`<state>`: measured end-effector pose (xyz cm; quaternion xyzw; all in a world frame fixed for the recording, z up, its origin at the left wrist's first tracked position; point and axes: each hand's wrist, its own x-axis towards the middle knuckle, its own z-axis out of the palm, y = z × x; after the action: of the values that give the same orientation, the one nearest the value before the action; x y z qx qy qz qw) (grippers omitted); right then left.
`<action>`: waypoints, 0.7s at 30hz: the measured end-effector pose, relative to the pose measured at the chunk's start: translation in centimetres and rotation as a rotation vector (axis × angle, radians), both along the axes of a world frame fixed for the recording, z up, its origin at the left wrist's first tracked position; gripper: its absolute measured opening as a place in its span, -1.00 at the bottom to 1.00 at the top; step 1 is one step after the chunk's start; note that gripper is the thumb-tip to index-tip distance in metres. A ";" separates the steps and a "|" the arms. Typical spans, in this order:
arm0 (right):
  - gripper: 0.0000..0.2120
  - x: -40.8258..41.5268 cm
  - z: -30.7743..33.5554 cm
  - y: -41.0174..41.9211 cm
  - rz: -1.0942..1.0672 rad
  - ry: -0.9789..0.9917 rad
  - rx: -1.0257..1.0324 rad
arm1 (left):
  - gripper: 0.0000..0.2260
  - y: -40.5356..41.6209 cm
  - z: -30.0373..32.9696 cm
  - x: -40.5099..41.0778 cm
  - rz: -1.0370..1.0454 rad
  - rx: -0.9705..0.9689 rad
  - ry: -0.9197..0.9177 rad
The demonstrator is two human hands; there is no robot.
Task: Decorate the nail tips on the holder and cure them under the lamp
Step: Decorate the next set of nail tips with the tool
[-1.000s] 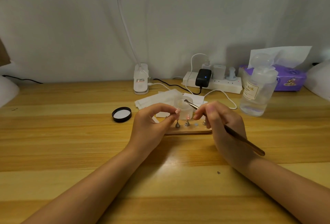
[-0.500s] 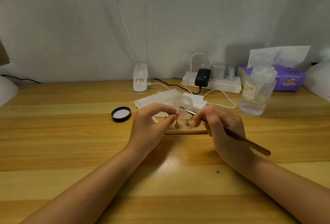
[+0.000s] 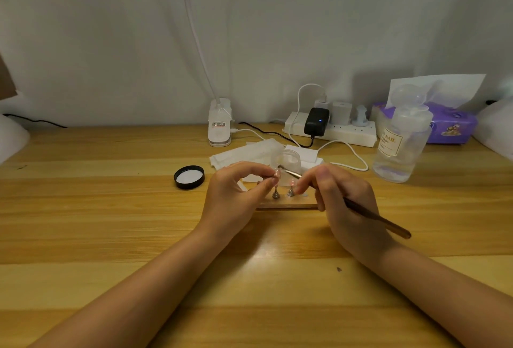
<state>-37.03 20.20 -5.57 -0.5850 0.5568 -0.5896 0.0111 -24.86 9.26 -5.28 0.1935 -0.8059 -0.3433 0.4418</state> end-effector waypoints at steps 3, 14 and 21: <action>-0.63 0.2 -0.2 0.1 0.065 -0.035 -0.006 | -0.84 0.0 0.0 0.0 -0.002 0.000 0.010; -0.61 -0.2 -0.3 -0.1 -0.014 -0.021 0.027 | -0.84 0.0 0.0 0.0 -0.006 0.016 0.011; -0.65 -0.1 -0.1 0.2 -0.020 -0.043 -0.055 | -0.87 0.0 0.0 0.0 -0.012 0.040 0.006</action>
<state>-37.15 20.42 -5.68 -0.5667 0.5459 -0.6171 0.0009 -24.89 9.23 -5.28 0.1964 -0.7986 -0.3626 0.4384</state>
